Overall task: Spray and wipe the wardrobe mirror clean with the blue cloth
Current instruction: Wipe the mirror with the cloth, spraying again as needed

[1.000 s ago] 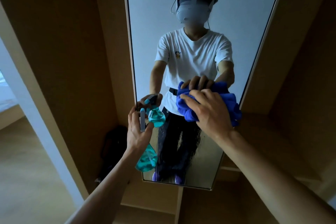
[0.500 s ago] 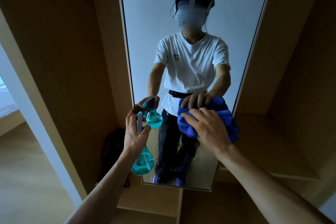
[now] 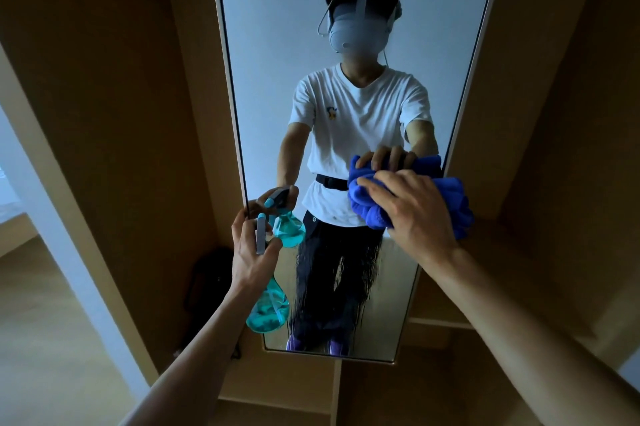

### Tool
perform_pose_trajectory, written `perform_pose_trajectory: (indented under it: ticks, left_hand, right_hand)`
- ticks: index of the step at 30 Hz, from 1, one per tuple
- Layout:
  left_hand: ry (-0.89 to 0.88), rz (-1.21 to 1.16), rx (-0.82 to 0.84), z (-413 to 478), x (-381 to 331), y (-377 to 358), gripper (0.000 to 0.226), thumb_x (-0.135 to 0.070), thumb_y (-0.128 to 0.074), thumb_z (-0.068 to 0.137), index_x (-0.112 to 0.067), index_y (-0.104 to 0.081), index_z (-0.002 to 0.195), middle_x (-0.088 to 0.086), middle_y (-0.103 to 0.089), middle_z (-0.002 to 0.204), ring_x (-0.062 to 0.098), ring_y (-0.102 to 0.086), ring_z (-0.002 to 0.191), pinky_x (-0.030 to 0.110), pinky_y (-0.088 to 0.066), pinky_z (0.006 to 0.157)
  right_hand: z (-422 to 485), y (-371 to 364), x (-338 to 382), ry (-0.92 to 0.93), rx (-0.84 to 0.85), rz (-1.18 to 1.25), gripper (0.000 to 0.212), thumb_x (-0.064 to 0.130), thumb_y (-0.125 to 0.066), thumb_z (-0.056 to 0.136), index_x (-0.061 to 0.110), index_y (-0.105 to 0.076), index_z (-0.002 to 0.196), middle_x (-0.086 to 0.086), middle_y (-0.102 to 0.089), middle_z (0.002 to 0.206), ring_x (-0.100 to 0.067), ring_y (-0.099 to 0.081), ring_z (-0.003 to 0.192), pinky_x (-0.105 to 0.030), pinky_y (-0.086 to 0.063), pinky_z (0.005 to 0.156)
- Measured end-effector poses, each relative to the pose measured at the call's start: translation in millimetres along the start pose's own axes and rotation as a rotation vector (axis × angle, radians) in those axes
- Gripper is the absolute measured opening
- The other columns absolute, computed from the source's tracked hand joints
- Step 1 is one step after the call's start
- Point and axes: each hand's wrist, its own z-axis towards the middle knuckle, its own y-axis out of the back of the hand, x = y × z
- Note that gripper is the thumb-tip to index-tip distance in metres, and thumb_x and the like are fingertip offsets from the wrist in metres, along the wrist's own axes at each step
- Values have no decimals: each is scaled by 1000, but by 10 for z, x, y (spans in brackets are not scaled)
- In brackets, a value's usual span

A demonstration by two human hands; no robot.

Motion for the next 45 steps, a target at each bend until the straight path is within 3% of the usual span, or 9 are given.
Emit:
perform_pose_trajectory:
  ticks: [4,7,11,16,20,30,38,42,45]
  left_hand:
    - [-13,13,-6,26,66,-5,44,-37,-54,78,-20,-52,119,-6,-23,161,22,-49,116,43,-50,90]
    - [-19,26,-4,31,104,-2,36,-38,-56,79,-29,-49,113,-11,-22,161,21,-49,118,49,-51,93]
    - [-23,41,-1,35,114,6,37,-40,-56,79,-33,-46,114,-11,-21,162,19,-47,119,50,-51,94]
    - [-16,30,-9,31,122,-8,45,-39,-56,79,-25,-51,121,-12,-23,161,23,-49,122,49,-50,94]
    - [-5,32,-10,38,110,1,40,-40,-56,78,-28,-50,115,-10,-25,160,26,-52,120,52,-51,94]
    - [-29,34,-23,11,117,-7,41,-39,-56,79,-30,-50,119,-11,-24,161,22,-50,119,47,-49,93]
    - [3,28,-21,32,57,50,34,-38,-55,77,-30,-50,109,-5,-33,153,21,-50,110,37,-45,84]
    - [10,44,4,19,52,90,39,-39,-56,77,-33,-45,114,-3,-33,154,21,-49,113,50,-51,95]
    - [9,29,-1,-10,21,78,38,-40,-55,77,-29,-49,113,-4,-33,153,22,-49,114,46,-51,90]
  right_hand:
    - [-420,-334,70,17,74,5,50,4,-59,87,19,-56,135,-4,-60,125,-29,-55,104,-43,-46,84]
    - [-707,-507,123,48,163,-6,48,6,-44,92,18,-55,136,-7,-59,126,-30,-57,105,-44,-49,85]
    - [-729,-495,106,47,215,9,50,5,-58,91,20,-52,138,-5,-58,129,-29,-56,107,-43,-49,87]
    - [-438,-203,-5,-49,105,46,55,3,-65,84,21,-56,135,-4,-59,124,-29,-55,100,-44,-46,80]
    - [-68,126,-207,-58,44,-13,54,9,-53,81,23,-56,134,-2,-58,121,-28,-51,96,-42,-39,77]
    - [-360,-41,-269,-51,-4,-21,58,2,-65,83,20,-55,137,-3,-58,124,-28,-53,102,-42,-43,86]
    - [-972,-508,-97,-29,140,20,61,-1,-68,81,14,-51,139,-10,-56,129,-31,-56,109,-43,-51,90]
    - [-1013,-477,-80,-108,124,96,68,0,-74,77,14,-49,138,-11,-54,128,-31,-57,106,-40,-56,80]
    - [-969,-400,-47,-260,77,204,70,-1,-70,74,16,-44,137,-6,-54,122,-28,-57,104,-37,-55,68]
